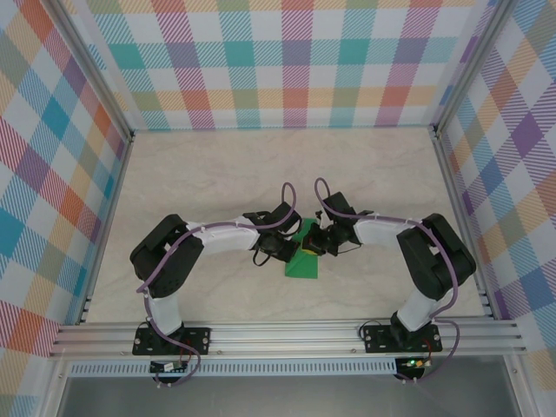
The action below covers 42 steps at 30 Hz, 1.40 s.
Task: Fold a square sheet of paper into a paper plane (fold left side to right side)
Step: Fold the triangle a second time at the center of the table.
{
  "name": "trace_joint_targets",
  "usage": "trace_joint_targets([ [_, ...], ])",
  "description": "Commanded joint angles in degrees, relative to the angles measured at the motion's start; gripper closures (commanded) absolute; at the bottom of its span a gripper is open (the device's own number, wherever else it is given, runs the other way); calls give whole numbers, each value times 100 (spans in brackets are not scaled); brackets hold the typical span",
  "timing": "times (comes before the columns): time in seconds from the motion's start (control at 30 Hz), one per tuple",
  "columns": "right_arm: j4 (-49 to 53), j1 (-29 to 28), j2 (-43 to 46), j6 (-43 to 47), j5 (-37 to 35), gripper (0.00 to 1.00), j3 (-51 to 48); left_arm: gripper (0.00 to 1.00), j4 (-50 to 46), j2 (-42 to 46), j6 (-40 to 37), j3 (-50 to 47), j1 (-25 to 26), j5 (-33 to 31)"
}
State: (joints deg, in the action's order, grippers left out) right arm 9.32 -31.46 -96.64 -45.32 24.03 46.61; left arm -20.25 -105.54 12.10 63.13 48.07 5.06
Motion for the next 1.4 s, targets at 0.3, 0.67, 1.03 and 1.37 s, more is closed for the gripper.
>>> trace_joint_targets([
  [0.3,257,0,-187,278,-314,100,-10,100,-207,7,-120,-161,-43,-25],
  [0.67,316,1,-332,409,-505,100,-75,100,-258,100,-140,-181,-44,-59],
  [1.03,320,6,-364,436,-532,100,-209,79,-569,948,-128,57,-58,-31],
  [1.37,375,8,-317,470,-549,100,-208,72,61,1850,437,-586,-45,1193],
])
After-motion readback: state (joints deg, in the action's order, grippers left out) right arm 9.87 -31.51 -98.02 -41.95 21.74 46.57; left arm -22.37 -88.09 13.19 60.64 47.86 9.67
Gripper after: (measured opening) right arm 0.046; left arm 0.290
